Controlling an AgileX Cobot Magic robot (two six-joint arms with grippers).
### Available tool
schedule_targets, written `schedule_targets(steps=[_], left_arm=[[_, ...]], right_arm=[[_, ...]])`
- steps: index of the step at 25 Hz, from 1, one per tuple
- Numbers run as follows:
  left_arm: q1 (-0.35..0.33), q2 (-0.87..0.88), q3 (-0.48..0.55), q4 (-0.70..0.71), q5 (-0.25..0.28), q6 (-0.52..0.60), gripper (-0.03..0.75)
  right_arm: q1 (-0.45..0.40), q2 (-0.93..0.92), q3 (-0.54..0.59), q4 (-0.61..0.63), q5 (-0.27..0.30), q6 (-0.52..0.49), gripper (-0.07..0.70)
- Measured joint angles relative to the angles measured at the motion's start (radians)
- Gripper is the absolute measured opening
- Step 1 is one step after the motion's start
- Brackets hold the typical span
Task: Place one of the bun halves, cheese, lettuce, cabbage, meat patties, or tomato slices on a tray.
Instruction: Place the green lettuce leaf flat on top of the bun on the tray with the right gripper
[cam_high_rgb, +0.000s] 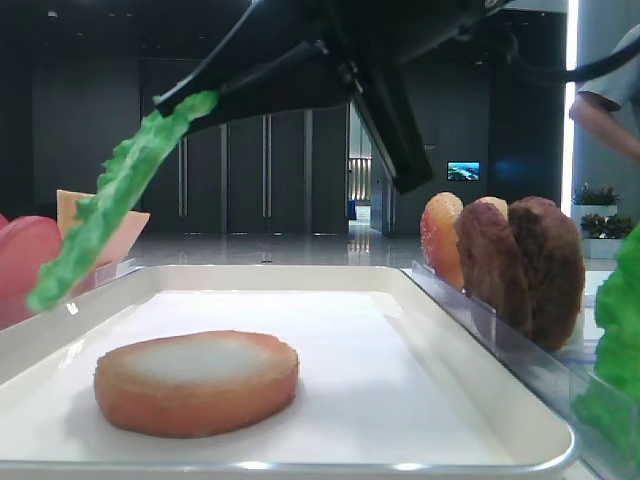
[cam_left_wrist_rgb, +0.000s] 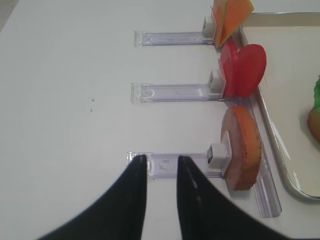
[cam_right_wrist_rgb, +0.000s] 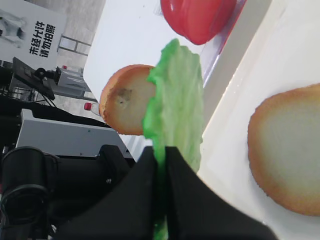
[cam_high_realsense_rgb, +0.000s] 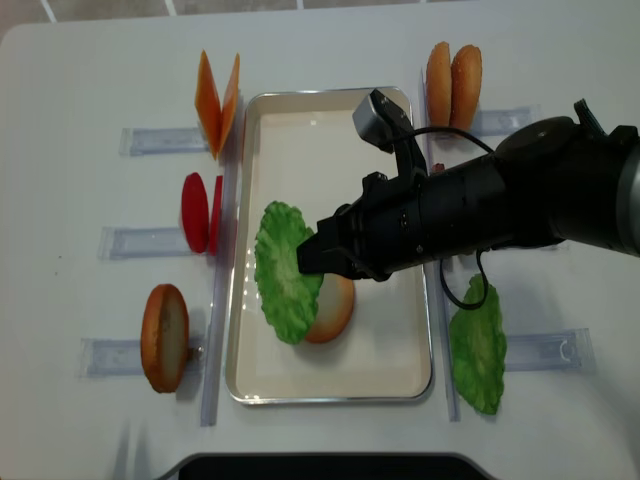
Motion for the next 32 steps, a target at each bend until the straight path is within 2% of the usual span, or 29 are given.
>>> schedule_targets(steps=[4,7,25,32], left_arm=[[0.0,0.0,0.0,0.0,0.0,0.0,0.159],[0.0,0.0,0.0,0.0,0.0,0.0,0.159],[0.0,0.0,0.0,0.0,0.0,0.0,0.159],[0.0,0.0,0.0,0.0,0.0,0.0,0.159]], right_arm=[[0.0,0.063,0.0,0.003,0.042,-0.001,0.006],[0.0,0.097,0.0,0.008,0.053,-0.017,0.006],[-0.019,0.106,-0.001,0.043,0.035,-0.056,0.006],[-0.019,0.106,-0.001,0.025,0.005,-0.056,0.006]])
